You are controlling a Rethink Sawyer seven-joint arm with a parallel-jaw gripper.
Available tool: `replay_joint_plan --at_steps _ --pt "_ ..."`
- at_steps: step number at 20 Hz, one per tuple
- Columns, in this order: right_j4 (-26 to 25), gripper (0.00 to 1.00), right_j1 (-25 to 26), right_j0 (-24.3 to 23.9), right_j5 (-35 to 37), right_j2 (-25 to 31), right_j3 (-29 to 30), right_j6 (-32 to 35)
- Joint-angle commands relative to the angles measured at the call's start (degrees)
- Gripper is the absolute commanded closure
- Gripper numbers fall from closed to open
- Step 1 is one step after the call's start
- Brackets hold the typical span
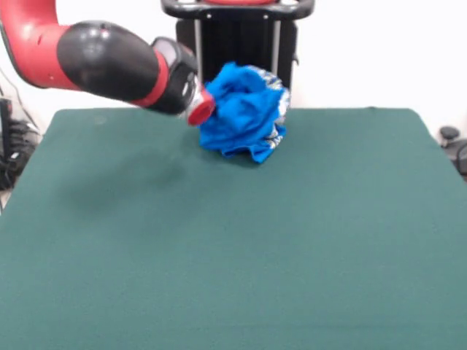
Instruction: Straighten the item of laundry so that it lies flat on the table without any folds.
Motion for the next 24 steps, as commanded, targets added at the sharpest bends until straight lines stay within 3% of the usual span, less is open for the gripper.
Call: replay_joint_plan --at_steps 1,5,12,18,24 --pt "-10.44 1.0 0.44 4.37 -22.34 0.41 -7.5 -1.88" --pt "-12.84 1.0 -1.11 7.52 -28.27 -2.68 -7.87 4.6" --pt "-14.05 1.0 -0.34 10.6 -33.1 -5.75 -10.16 8.42" --pt "-19.25 1.0 0.73 21.04 -43.46 -16.76 -14.62 20.4" --pt "-15.63 1.0 -0.16 23.62 -45.4 -19.31 -13.52 19.35"
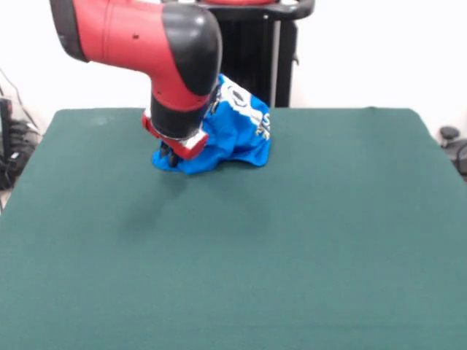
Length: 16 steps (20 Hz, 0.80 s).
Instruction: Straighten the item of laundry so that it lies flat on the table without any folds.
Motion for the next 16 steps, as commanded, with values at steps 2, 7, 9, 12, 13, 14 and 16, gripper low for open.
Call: replay_joint_plan --at_steps 2,7,9,12,13,14,16 --pt "0.0 1.0 1.4 2.41 -20.07 -3.54 -7.85 15.88" --pt "3.43 1.0 -1.66 0.03 -23.21 0.89 -4.1 10.27" --pt "4.0 1.0 -2.22 0.68 -23.25 0.63 -3.87 10.22" --pt "4.22 1.0 -0.65 1.76 -26.9 -1.1 -5.4 10.94" --pt "4.4 1.0 -0.44 2.11 -27.8 -1.46 -5.56 11.0" --pt "4.78 1.0 -0.27 3.25 -28.85 -2.59 -6.21 11.83" --pt "5.32 1.0 -0.37 4.53 -29.66 -3.94 -6.8 12.23"
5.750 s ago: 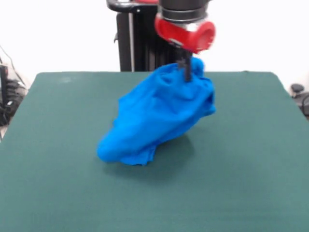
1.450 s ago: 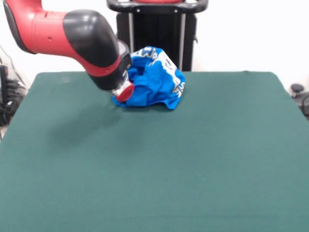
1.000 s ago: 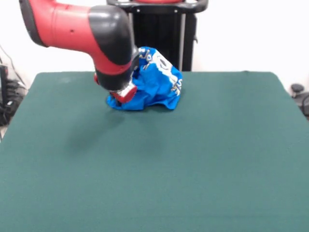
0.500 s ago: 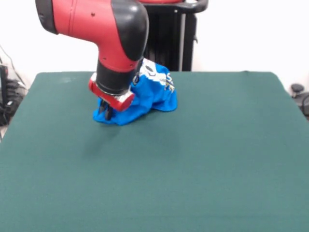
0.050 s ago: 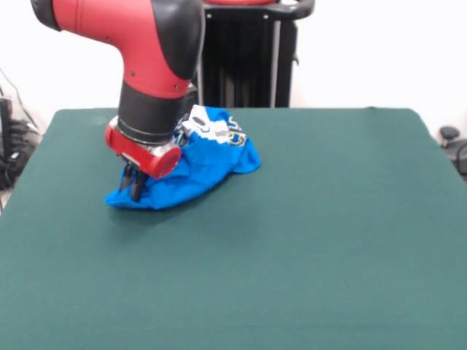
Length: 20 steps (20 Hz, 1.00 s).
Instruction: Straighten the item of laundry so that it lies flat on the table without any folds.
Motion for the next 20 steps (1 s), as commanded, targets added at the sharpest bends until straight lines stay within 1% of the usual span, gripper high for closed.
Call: replay_joint_plan --at_steps 1,5,9,11,17,19,20 --pt "4.18 1.0 2.39 4.72 -8.39 -1.42 -4.99 12.41" --pt "5.42 1.0 2.08 5.16 -9.82 -2.15 -5.63 11.44" --pt "7.46 1.0 4.67 7.58 -12.47 -6.46 -8.05 12.41" --pt "8.63 1.0 5.75 8.17 -12.81 -7.65 -9.02 12.42" --pt "10.75 1.0 6.14 7.95 -13.06 -7.62 -9.19 10.21" --pt "10.07 1.0 5.65 6.9 -11.04 -6.34 -9.34 7.57" --pt "10.03 0.0 5.48 6.54 -10.58 -5.89 -9.25 6.48"
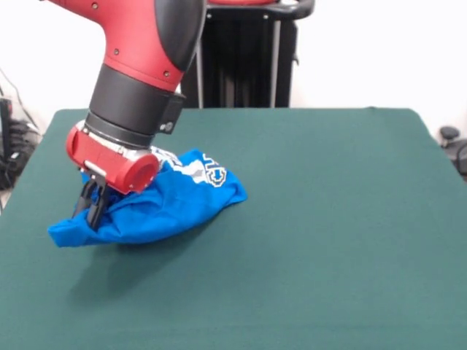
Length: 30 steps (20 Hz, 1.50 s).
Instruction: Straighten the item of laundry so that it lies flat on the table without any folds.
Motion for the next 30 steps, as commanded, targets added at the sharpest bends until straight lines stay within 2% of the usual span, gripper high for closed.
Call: replay_joint_plan --at_steps 1,2,8,10,17,24,30 --pt "2.68 0.0 3.01 0.01 0.99 3.2 -0.74 5.69" --pt "2.7 0.0 2.51 -0.71 2.37 4.35 -0.52 4.9" --pt "5.32 0.0 -2.19 2.11 13.18 2.01 -0.9 5.1" --pt "5.67 0.0 -3.38 1.54 15.97 2.96 -0.94 3.53" --pt "9.14 0.0 -7.56 -5.23 25.07 13.3 4.13 -2.76" --pt "9.64 0.0 -7.14 -9.61 21.39 20.12 9.69 -4.08" --pt "9.18 0.0 -6.75 -10.29 20.56 21.33 9.77 -2.27"
